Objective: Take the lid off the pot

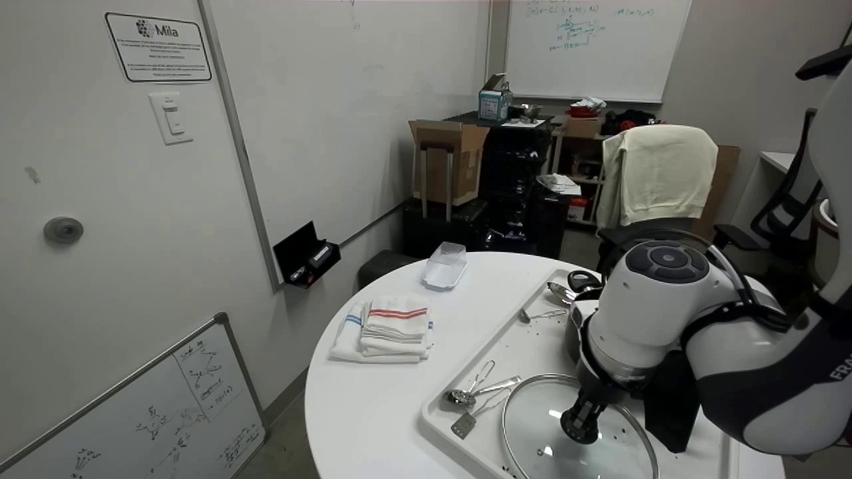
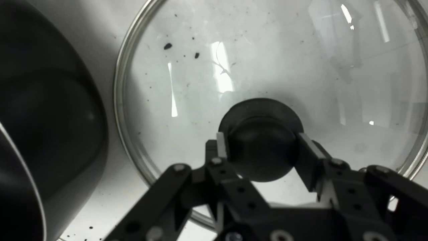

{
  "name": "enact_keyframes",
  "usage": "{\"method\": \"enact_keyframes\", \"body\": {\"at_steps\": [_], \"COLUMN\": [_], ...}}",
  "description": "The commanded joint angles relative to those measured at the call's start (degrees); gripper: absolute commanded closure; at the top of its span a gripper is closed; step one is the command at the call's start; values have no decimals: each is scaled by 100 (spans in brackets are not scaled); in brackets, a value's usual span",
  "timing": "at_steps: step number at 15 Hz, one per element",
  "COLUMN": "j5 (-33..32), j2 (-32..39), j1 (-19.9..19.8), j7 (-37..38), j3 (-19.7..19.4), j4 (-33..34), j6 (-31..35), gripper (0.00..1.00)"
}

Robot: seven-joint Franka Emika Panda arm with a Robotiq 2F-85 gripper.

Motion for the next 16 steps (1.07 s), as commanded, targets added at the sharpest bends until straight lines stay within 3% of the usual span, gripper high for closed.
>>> {"method": "enact_keyframes", "body": {"at_steps": [1, 4, 5, 6, 9, 16], "j5": [326, 444, 473, 499, 568, 634], "j2": [113, 95, 78, 50, -128, -1126], "j1": [157, 132, 134, 114, 15, -576], "j7": [-315, -415, -423, -438, -483, -869], "j3": [-126, -97, -99, -79, 19, 676], "j4": [93, 90, 79, 65, -17, -564], "j6": [167, 161, 162, 163, 186, 111], "gripper": [76, 74, 26, 24, 4, 0]}}
